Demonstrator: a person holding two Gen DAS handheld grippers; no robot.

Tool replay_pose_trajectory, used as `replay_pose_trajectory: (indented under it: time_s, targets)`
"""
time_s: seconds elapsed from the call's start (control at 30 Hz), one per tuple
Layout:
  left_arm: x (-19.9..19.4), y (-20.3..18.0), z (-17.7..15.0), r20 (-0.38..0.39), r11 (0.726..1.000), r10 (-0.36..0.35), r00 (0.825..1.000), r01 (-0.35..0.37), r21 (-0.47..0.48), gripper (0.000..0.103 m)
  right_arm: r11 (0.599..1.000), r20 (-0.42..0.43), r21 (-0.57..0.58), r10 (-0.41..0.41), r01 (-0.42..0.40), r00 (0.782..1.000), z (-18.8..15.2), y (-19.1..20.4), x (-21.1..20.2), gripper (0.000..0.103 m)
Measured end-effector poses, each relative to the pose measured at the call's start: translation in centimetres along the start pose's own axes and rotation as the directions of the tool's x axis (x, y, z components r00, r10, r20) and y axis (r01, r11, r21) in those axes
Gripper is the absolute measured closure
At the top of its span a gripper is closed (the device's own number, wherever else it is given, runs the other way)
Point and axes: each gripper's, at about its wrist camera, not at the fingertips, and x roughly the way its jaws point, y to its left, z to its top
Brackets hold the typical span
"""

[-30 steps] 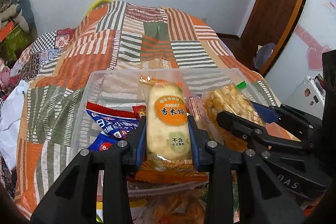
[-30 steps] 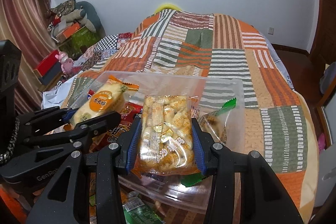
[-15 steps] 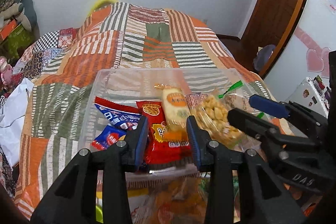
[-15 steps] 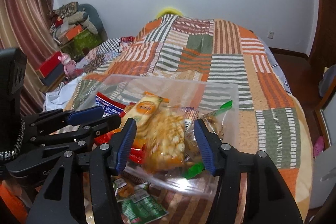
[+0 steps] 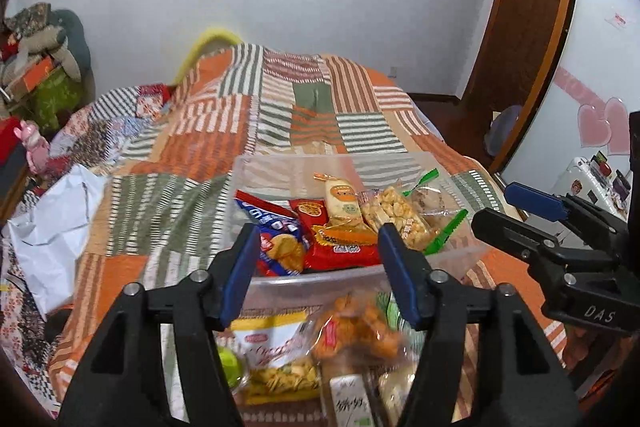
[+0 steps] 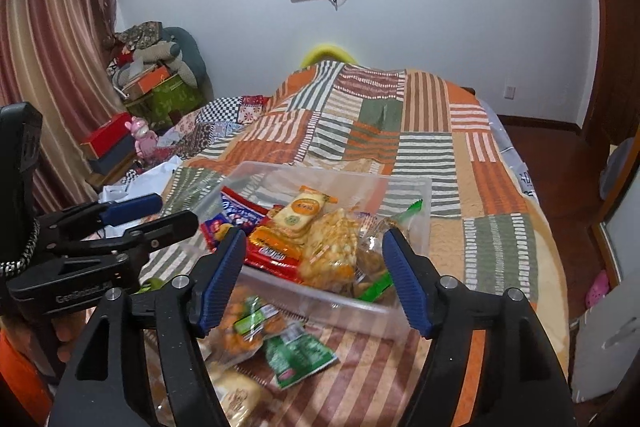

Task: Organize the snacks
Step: 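Lower the puffed cracker bag into the box with the right tool while the left drops the rice cake, then withdraw both open tools from the box toward the remaining snacks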

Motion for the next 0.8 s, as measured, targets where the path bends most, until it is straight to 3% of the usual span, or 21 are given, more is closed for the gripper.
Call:
replay_pose_trajectory:
  time_s: [0.17,0.3,0.47,0.6,0.8]
  targets:
    - [-2.5,0.0,-1.5,0.011,1.0,0.007,1.0,-0.007,0.021,0.033,1.0,-0.009,-0.013,0.005,-0.006,1.0,-0.9,1.1,-0.6,0.031]
    - [-3.6,0.1,-3.1,-0.001,1.0,0.01,1.0,-0.01,0.02,0.028,1.0,-0.017,0.0,0.001,-0.001,1.0,-2.4,1.5,-1.1,0.019]
    - [-4.4,0.5,-6.1,-0.042,1.0,0.014,0.999,-0.013,0.027,0.027,1.0,-0.068,0.022,0.019,-0.018,0.998,-4.7,2.1,-0.7,0.019]
    - [-4.4,1.0,-8.0,-0.077,1.0,0.003,0.997,-0.002,0.012,0.025,0.999,-0.079,0.027,-0.02,0.022,0.997,-6.1,2.4,-0.8,0.019]
    - [-3.6,2.4,-10.6,-0.123,0.999,-0.005,0.992,-0.002,-0.055,0.025,0.998,-0.129,0.059,0.009,-0.001,0.992,-8.2,3.3,-0.3,0.019]
